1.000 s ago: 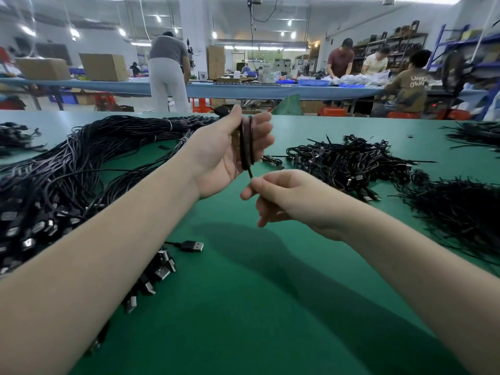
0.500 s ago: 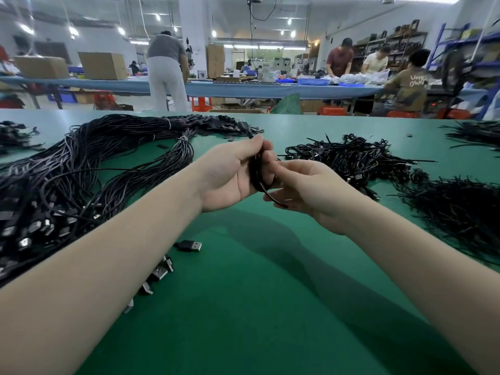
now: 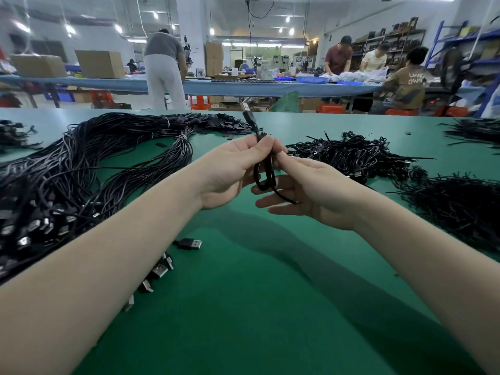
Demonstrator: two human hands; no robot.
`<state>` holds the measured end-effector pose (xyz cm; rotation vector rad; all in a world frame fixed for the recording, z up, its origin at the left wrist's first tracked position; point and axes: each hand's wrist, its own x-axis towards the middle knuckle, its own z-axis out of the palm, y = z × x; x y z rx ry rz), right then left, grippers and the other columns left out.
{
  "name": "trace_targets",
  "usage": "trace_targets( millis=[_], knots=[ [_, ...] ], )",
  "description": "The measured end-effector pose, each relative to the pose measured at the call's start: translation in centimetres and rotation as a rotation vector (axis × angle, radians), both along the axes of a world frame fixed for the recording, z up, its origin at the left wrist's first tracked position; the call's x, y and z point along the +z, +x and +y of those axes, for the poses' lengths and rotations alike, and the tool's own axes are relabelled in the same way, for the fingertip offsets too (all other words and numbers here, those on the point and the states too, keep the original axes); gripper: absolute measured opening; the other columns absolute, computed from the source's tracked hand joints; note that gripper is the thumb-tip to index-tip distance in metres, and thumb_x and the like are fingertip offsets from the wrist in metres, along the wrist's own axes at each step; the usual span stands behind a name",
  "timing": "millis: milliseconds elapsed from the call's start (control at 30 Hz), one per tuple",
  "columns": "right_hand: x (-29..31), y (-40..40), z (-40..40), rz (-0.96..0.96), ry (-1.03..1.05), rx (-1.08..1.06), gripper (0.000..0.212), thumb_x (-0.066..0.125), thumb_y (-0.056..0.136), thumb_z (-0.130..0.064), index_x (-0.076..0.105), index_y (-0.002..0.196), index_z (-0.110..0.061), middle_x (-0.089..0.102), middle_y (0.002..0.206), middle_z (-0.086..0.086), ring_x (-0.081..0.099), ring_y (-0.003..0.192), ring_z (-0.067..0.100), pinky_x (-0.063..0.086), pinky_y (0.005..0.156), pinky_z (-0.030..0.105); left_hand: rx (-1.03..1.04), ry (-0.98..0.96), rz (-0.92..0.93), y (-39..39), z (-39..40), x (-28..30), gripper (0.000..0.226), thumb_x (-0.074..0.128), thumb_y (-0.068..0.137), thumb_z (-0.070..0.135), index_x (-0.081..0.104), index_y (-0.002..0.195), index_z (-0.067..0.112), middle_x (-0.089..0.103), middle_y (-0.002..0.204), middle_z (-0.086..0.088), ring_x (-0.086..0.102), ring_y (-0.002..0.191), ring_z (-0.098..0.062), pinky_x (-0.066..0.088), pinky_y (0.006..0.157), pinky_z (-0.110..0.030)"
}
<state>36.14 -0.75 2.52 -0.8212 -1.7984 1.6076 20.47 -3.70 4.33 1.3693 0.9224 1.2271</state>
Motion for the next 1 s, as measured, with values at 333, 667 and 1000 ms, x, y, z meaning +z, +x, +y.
trace_targets(
  millis=[333, 667, 1000],
  knots=[
    [1.2, 0.9, -0.3, -0.341, 0.452, 0.091, 0.024, 0.044, 0.098, -0.038, 0.058, 0.114, -0.027, 0.072, 0.104, -0.009, 0.062, 0.099, -0.005, 0.045, 0.086, 0.011, 0.072, 0.161, 0.297, -0.1, -0.2, -0.1, 0.023, 0.053, 0.096, 0.028, 0.071, 0.081, 0.025, 0.072, 0.08, 0.013, 0.065, 0.083, -0.001, 0.044, 0.088, -0.018],
    [-0.2, -2.0, -1.7, -0.399, 0.687, -0.209, 0.02, 0.043, 0.099, -0.036, 0.042, 0.089, -0.018, 0.056, 0.079, 0.005, 0.049, 0.071, 0.023, 0.042, 0.072, 0.037, 0.25, 0.196, 0.151, 1.0, 0.2, -1.0, 0.033, 0.055, 0.096, 0.027, 0.074, 0.068, 0.031, 0.07, 0.076, 0.014, 0.064, 0.074, 0.002, 0.048, 0.066, -0.01],
    [-2.3, -1.8, 0.1, -0.793, 0.871, -0.505, 0.025, 0.024, 0.1, -0.024, 0.032, 0.077, -0.021, 0.046, 0.066, -0.006, 0.042, 0.072, 0.025, 0.025, 0.077, 0.036, 0.071, -0.228, 0.142, 0.6, 0.0, -0.4, 0.02, 0.053, 0.097, 0.033, 0.07, 0.103, 0.023, 0.072, 0.106, 0.011, 0.065, 0.099, -0.003, 0.048, 0.084, -0.025]
  ],
)
